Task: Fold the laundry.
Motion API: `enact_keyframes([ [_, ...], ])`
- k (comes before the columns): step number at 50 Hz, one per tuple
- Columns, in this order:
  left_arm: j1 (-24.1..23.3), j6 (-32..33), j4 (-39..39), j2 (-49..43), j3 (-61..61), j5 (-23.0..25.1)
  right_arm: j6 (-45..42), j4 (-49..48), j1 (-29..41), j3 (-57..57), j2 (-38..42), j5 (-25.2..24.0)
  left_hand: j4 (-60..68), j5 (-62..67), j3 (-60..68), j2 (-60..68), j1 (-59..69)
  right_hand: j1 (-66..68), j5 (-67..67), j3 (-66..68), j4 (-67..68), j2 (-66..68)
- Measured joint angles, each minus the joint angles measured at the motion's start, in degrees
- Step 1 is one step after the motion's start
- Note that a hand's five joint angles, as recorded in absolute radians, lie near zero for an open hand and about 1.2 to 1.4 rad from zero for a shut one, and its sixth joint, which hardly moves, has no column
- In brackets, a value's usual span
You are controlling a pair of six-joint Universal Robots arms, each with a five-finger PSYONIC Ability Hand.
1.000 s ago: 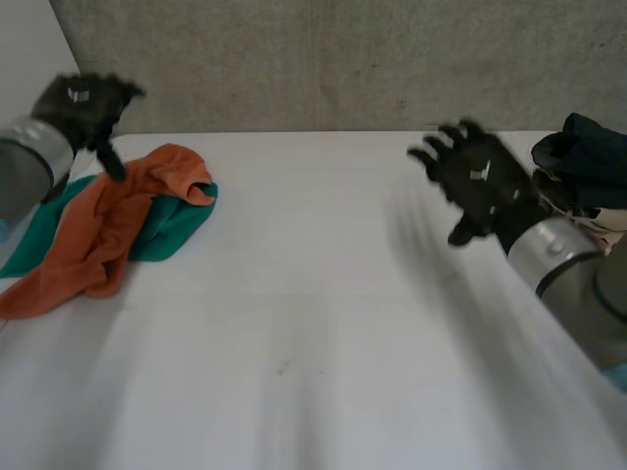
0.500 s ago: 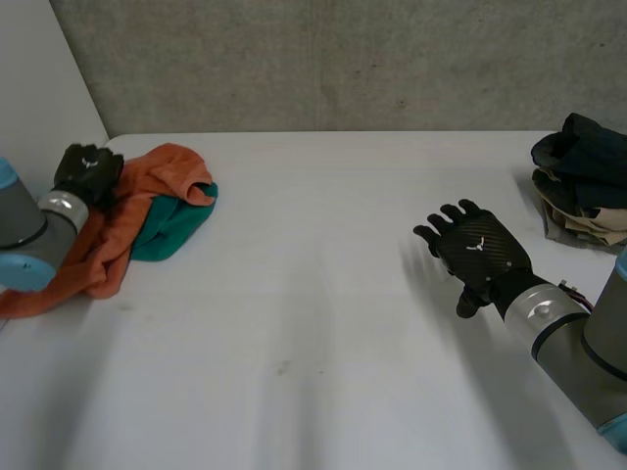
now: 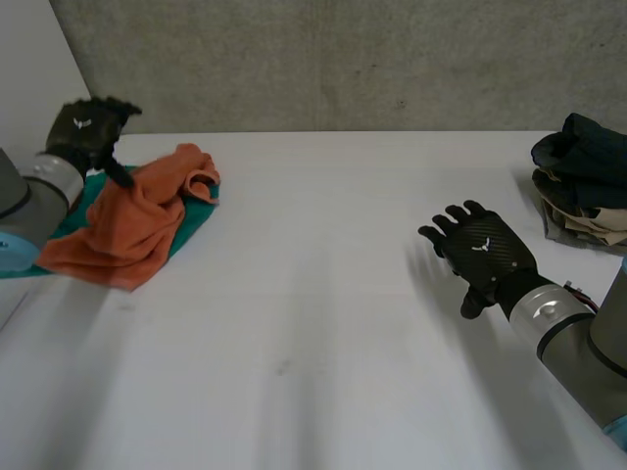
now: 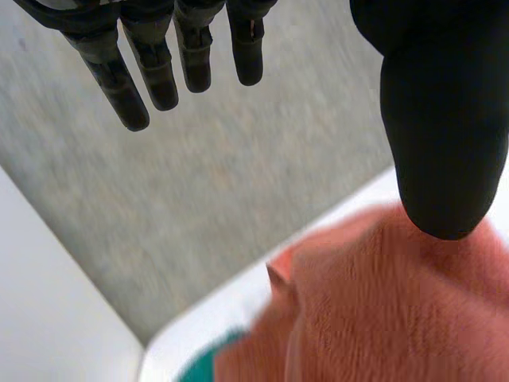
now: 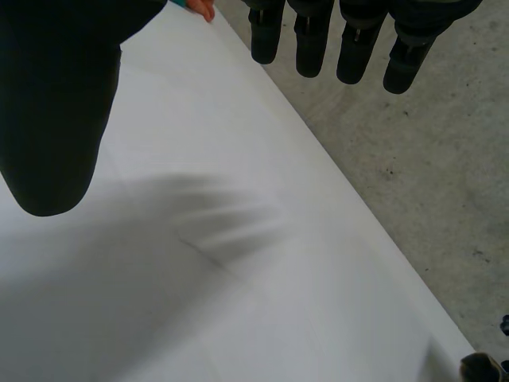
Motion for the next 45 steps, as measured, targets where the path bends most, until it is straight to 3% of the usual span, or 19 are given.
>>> enact_keyframes([
  [12, 0.94, 2.19, -0.16, -9.71, 2.65, 0.07, -0.05, 0.02, -0.38, 0.01, 0.21, -0.01, 0.30, 1.03, 0.90, 0.54, 0.98, 0.00, 0.02, 0.00, 0.00, 0.00],
  [15, 0.53, 2.49, -0.49, -11.63, 3.99, 0.22, -0.06, 0.00, -0.40, -0.08, 0.44, 0.00, 14.53, 15.31, 14.98, 15.25, 16.85, 0.00, 0.00, 0.00, 0.00, 0.00],
  [16, 0.40, 2.58, -0.55, -11.86, 4.19, 0.23, -0.07, 0.00, -0.40, -0.10, 0.49, 0.02, 14.53, 15.31, 14.98, 15.25, 16.85, 0.00, 0.01, 0.00, 0.00, 0.00],
  [18, -0.22, 2.97, -0.73, -12.27, 4.65, 0.18, -0.09, 0.00, -0.40, -0.17, 0.63, 0.07, 42.70, 41.37, 41.89, 42.62, 41.50, 0.00, 0.00, 0.00, 0.00, 0.00],
  [19, -0.67, 3.16, -0.77, -12.16, 4.77, 0.11, -0.10, 0.00, -0.40, -0.20, 0.68, 0.09, 50.41, 48.52, 49.17, 50.64, 43.76, 0.00, 0.00, 0.00, 0.00, 0.00],
  [21, -1.29, 3.36, -0.80, -11.58, 4.84, -0.07, -0.11, -0.01, -0.40, -0.23, 0.73, 0.15, 52.17, 49.80, 50.57, 52.04, 43.76, 0.00, 0.00, 0.00, 0.00, 0.00],
  [28, -7.57, 1.48, 1.24, 2.67, 3.03, -1.73, -0.02, -0.17, -0.49, -0.23, 0.70, 0.71, 54.14, 50.45, 52.44, 53.12, 44.40, 0.00, 0.00, 0.00, 0.00, 0.00],
  [37, -19.08, -11.48, 4.87, 18.31, 1.27, -2.31, 1.26, -1.13, -1.84, -0.07, -1.31, 4.06, 54.16, 51.19, 52.91, 53.13, 44.89, 0.00, 0.00, 0.00, 0.00, 0.00],
  [40, -21.08, -13.79, 5.01, 19.62, 0.66, -2.37, 2.17, -1.22, -2.37, -0.08, -2.31, 5.12, 54.16, 51.20, 52.91, 53.13, 44.89, 0.00, 0.00, 0.00, 0.00, 0.00],
  [45, -28.81, -16.82, 4.54, 18.88, -3.15, -2.25, 7.47, -1.26, -4.71, -0.53, -5.68, 7.18, 54.18, 51.20, 53.17, 53.13, 44.89, 0.00, 0.00, 0.00, 0.00, 0.00],
])
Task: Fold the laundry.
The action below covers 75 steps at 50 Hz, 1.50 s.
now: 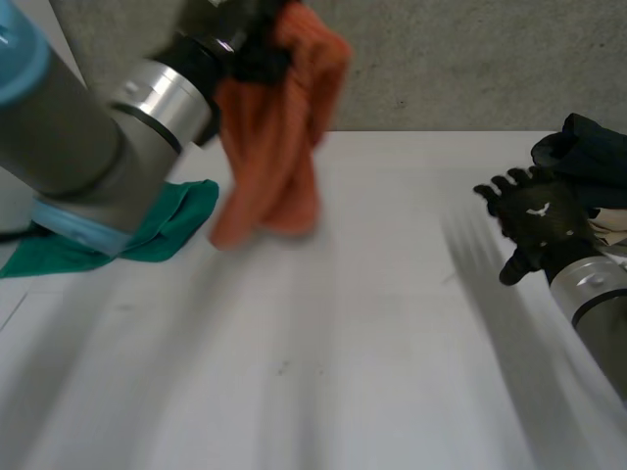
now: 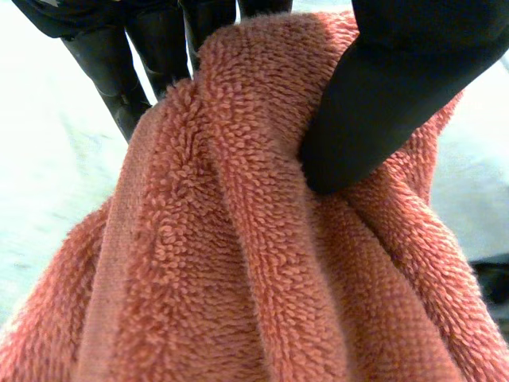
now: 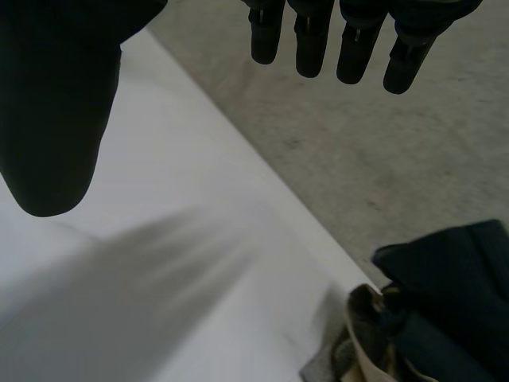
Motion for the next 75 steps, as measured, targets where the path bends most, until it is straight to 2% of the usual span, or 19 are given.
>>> enact_keyframes([
  [7, -6.14, 1.89, -3.54, -7.59, -4.65, -1.07, 6.37, 0.52, -2.31, -0.89, -1.92, 0.18, 0.04, 0.00, 0.01, 0.00, 0.00, 0.00, 0.00, 0.00, 0.00, 0.00],
  [9, -7.24, 3.78, -5.41, -10.47, -5.27, -1.95, 7.80, 0.67, -2.63, -1.05, -2.04, -0.04, -10.38, -7.70, -10.03, -9.88, -4.81, 0.00, 0.00, 0.00, 0.00, 0.00],
  [12, -8.33, 6.89, -7.98, -13.37, -5.45, -3.22, 8.95, 0.88, -2.72, -1.20, -2.02, -0.38, -30.28, -26.67, -29.36, -29.73, -23.94, 0.00, 0.00, 0.00, 0.00, 0.00],
  [15, -9.12, 9.95, -10.46, -14.52, -5.38, -4.56, 9.52, 1.44, -2.61, -1.49, -1.89, -1.11, -36.30, -32.94, -35.25, -34.98, -28.51, 0.00, 0.01, 0.00, 0.00, 0.00],
  [19, -9.51, 12.10, -12.76, -11.67, -5.95, -6.51, 9.63, 3.64, -2.48, -2.82, -1.54, -3.66, -51.36, -48.08, -50.08, -49.80, -42.48, 0.00, 0.00, 0.00, 0.00, 0.00],
  [26, -9.00, 12.41, -13.78, -1.42, -12.29, -11.32, 9.17, 14.55, -2.65, -10.67, 1.75, -12.74, -53.02, -49.98, -52.10, -51.77, -43.73, 0.00, 0.00, 0.00, 0.00, 0.00],
  [35, -6.49, 5.45, -13.42, 5.30, -25.12, -15.88, 4.89, 27.40, -2.17, -28.91, 14.39, -21.28, -53.02, -49.98, -52.10, -51.77, -43.73, 0.00, 0.00, 0.00, 0.00, 0.00],
  [42, -4.11, -2.52, -13.19, 3.80, -30.04, -15.76, -3.51, 28.40, -0.80, -40.41, 24.05, -22.02, -53.02, -49.98, -52.10, -51.77, -43.73, 0.00, 0.00, 0.00, 0.00, 0.00],
  [51, -3.02, -5.15, -11.77, -4.30, -27.63, -13.05, -12.73, 25.88, 2.50, -52.57, 37.58, -21.03, -52.88, -49.67, -52.00, -51.65, -43.64, 0.00, 0.00, 0.00, 0.00, 0.00],
  [55, -3.04, -5.15, -10.91, -6.78, -25.22, -11.47, -16.54, 23.19, 3.63, -57.24, 42.62, -19.83, -47.27, -43.32, -46.86, -46.23, -37.85, 0.00, 0.00, 0.00, 0.00, 0.00],
  [56, -3.07, -5.13, -10.67, -7.56, -24.24, -11.06, -17.91, 21.43, 4.07, -59.42, 44.85, -18.96, -40.34, -36.48, -39.41, -39.09, -30.21, 0.00, 0.00, 0.00, 0.00, 0.00],
  [61, -3.35, -5.01, -10.33, -9.72, -21.72, -10.71, -19.52, 17.37, 4.84, -64.23, 49.72, -17.38, -29.16, -25.58, -28.41, -28.00, -18.93, 0.15, 0.18, 0.27, 0.22, 0.21],
  [62, -3.43, -4.95, -10.33, -10.22, -21.22, -10.78, -19.63, 16.69, 4.99, -65.43, 50.85, -17.18, -19.20, -15.83, -18.84, -17.13, -8.32, 0.29, 0.52, 0.73, 0.72, 0.73],
  [63, -3.50, -4.90, -10.34, -10.61, -20.81, -10.88, -19.68, 16.19, 5.12, -66.57, 51.90, -17.05, -19.20, -15.83, -18.84, -17.13, -8.32, 0.76, 1.29, 1.55, 1.57, 1.52],
  [64, -3.56, -4.84, -10.34, -10.96, -20.39, -11.01, -19.69, 15.79, 5.24, -67.83, 53.04, -16.98, -3.67, -0.40, -3.42, -2.79, 6.72, 2.00, 2.72, 3.24, 3.00, 3.20],
  [66, -3.63, -4.70, -10.36, -11.37, -19.81, -11.24, -19.65, 15.33, 5.41, -70.16, 55.05, -17.08, -0.44, 1.53, -0.22, 0.31, 7.04, 10.67, 10.55, 11.58, 11.53, 11.56],
  [70, -3.64, -4.39, -10.44, -11.15, -18.91, -11.62, -19.49, 15.08, 5.55, -74.10, 58.31, -18.12, -0.05, 1.53, 0.06, 0.63, 7.05, 31.42, 29.71, 32.04, 31.92, 32.42],
  [72, -3.59, -4.24, -10.57, -10.35, -18.39, -11.78, -19.41, 15.00, 5.56, -75.42, 59.27, -18.91, -0.05, 1.53, 0.06, 0.63, 7.05, 48.34, 48.07, 49.16, 49.07, 50.01],
  [75, -3.45, -4.09, -10.80, -8.69, -17.64, -11.97, -19.26, 14.61, 5.56, -76.30, 59.42, -19.59, -0.05, 1.53, 0.06, 0.64, 7.05, 52.52, 54.00, 55.47, 55.83, 55.36],
])
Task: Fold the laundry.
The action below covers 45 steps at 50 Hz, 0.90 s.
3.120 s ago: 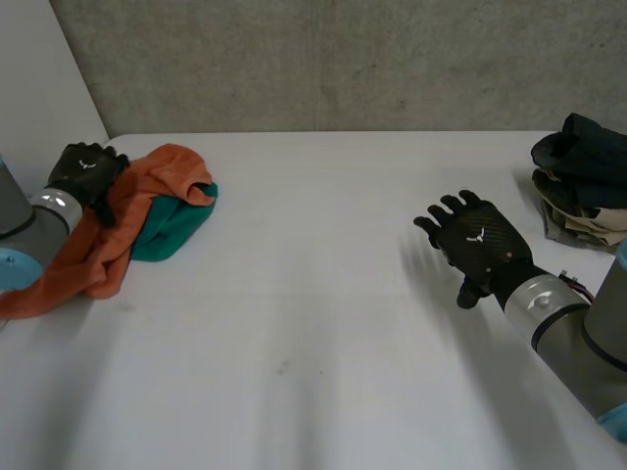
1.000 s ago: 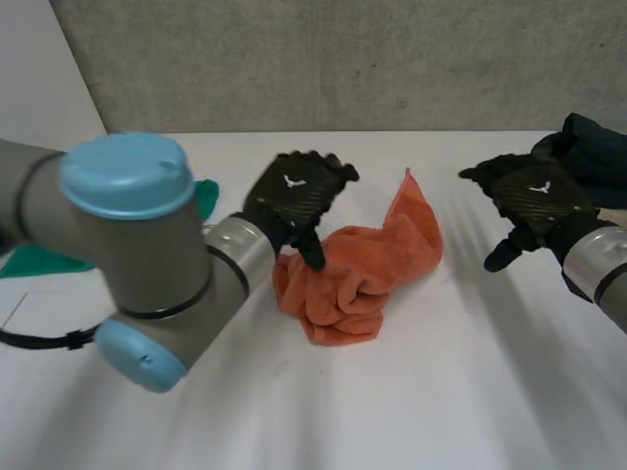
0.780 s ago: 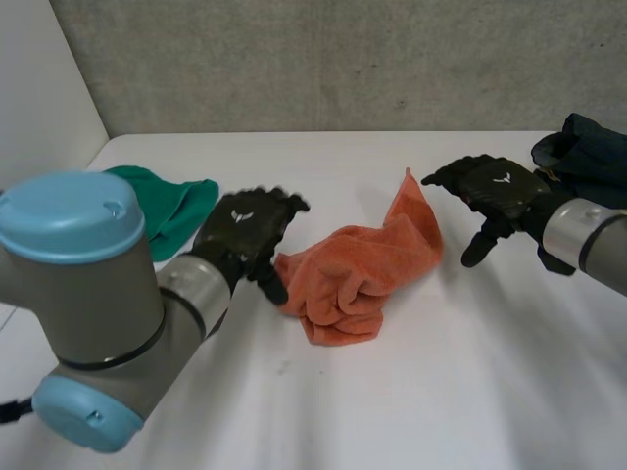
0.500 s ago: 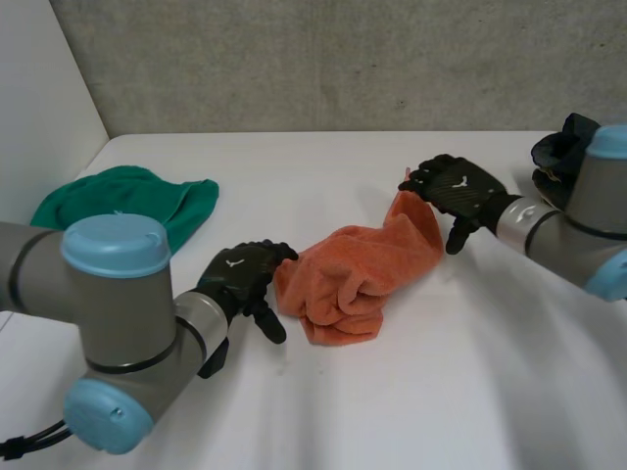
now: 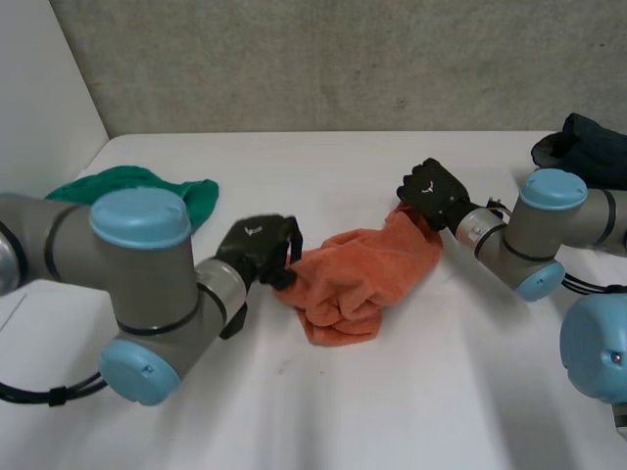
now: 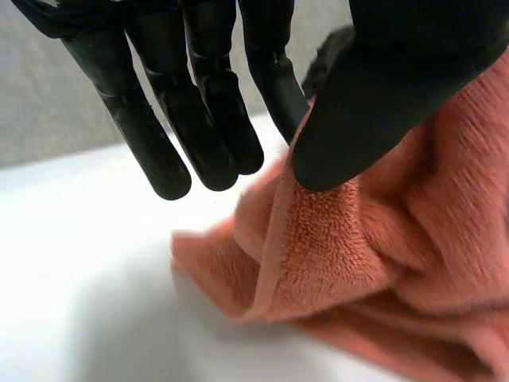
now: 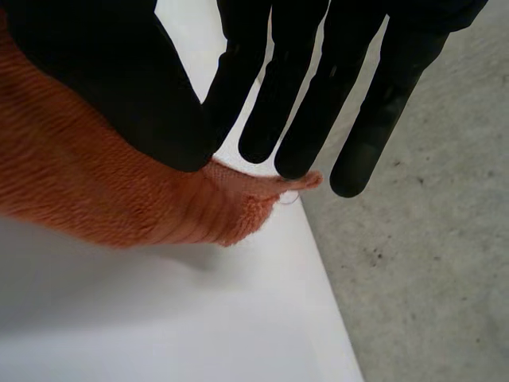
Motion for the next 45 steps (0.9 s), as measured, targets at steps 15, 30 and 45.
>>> enact_keyframes([
  [15, 5.72, 4.10, -0.53, 13.47, 4.45, 0.03, 7.29, 0.63, -2.76, 19.99, -30.59, 7.71, 0.03, 0.00, 0.12, 0.09, 0.00, 0.00, 0.00, 0.42, 0.64, 0.00],
  [30, 3.41, 11.56, -5.63, 19.06, 0.50, 0.47, 9.14, 18.07, -6.17, 32.36, -46.56, 6.54, 0.04, 0.00, 0.22, 0.15, 0.00, -47.28, -49.75, -49.30, -49.85, -49.14],
  [45, 0.75, 11.42, -5.96, 31.10, -4.91, 0.47, 6.00, 12.14, -1.50, 15.04, -19.46, -5.00, 0.06, 0.00, 0.25, 0.15, 0.00, -46.75, -48.68, -49.25, -49.62, -49.03],
])
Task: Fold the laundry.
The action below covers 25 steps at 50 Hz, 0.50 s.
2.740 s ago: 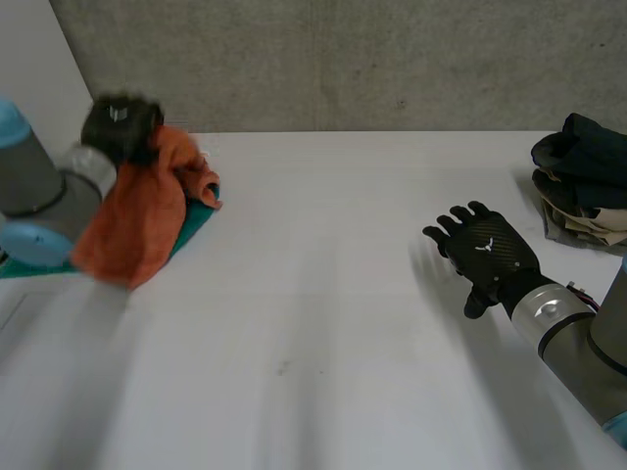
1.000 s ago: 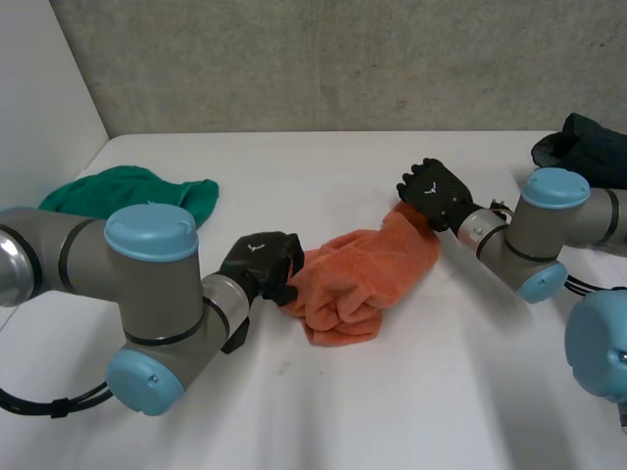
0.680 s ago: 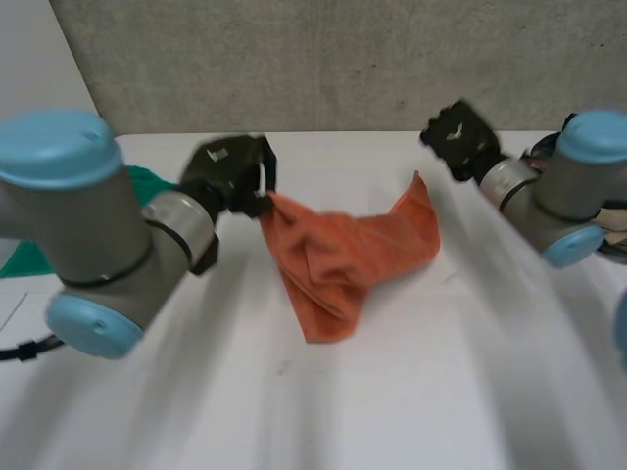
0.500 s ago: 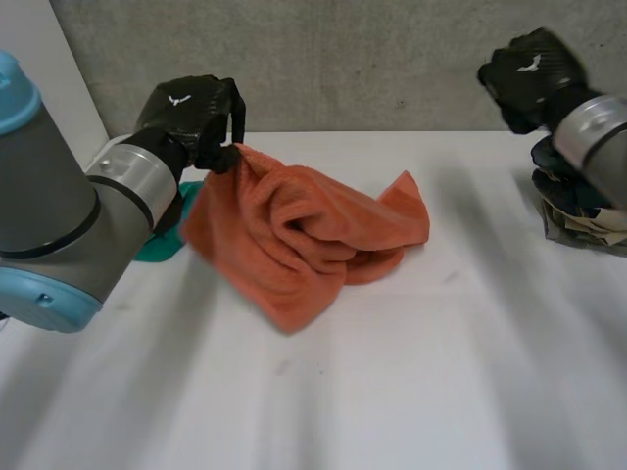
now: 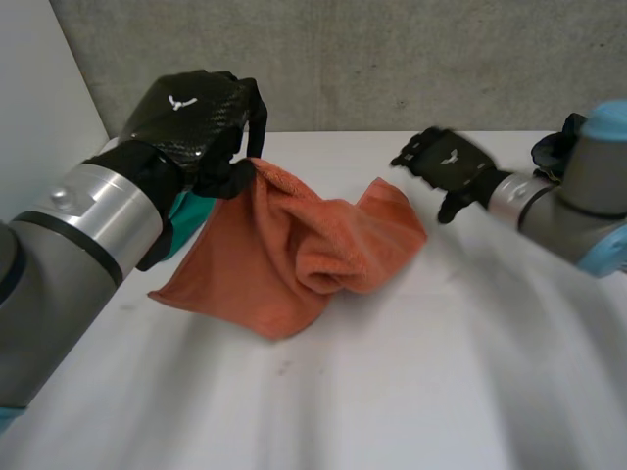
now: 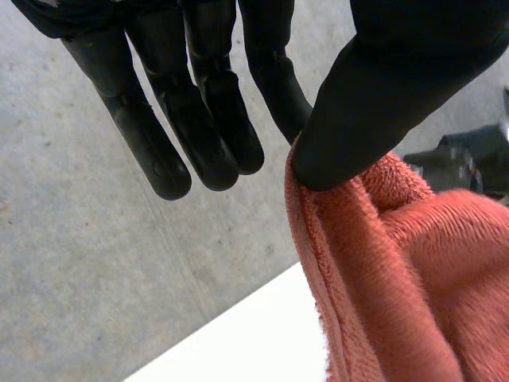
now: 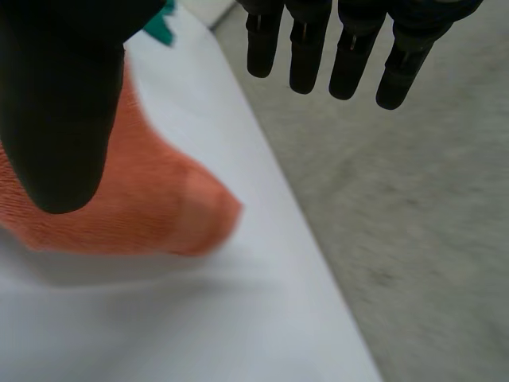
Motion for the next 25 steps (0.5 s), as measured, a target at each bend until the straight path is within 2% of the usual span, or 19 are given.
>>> enact_keyframes([
  [2, 0.01, 0.00, 0.08, 0.81, -0.34, 0.00, -0.25, 0.03, 1.17, -2.15, 3.29, -0.38, 0.01, 0.00, 0.00, 0.00, 0.00, 2.74, 3.60, 3.18, 3.25, 2.49],
  [5, 0.04, 0.00, 0.16, 1.22, -0.79, 0.00, -0.91, 0.11, 2.68, -4.61, 7.66, -0.41, 0.08, 0.00, 0.00, 0.00, 0.00, 15.11, 14.89, 14.52, 14.48, 14.85],
  [8, 0.22, 0.02, 0.26, 1.00, -1.34, 0.00, -1.68, 0.00, 3.52, -5.81, 10.25, 0.01, 0.19, 0.00, 0.00, 0.00, 0.00, 40.29, 38.82, 40.03, 39.97, 40.56],
  [10, 0.40, 0.03, 0.34, 0.79, -1.68, -0.01, -1.99, -0.16, 3.71, -6.00, 10.69, 0.47, 0.19, 0.00, 0.00, 0.00, 0.00, 46.06, 47.04, 47.81, 47.89, 48.32],
  [17, 1.06, 0.02, 0.66, -0.39, -2.23, -0.07, -2.33, -1.00, 3.68, -3.80, 5.93, 4.40, 0.20, 0.00, 0.00, 0.00, 0.00, 46.06, 47.69, 49.60, 50.21, 49.11],
  [25, 2.90, -0.04, 1.64, -1.67, -1.83, -0.02, -2.46, -0.48, 1.46, 9.78, -12.19, 9.15, 0.21, 0.00, 0.01, 0.00, 0.00, 46.06, 47.69, 49.61, 50.25, 49.11],
])
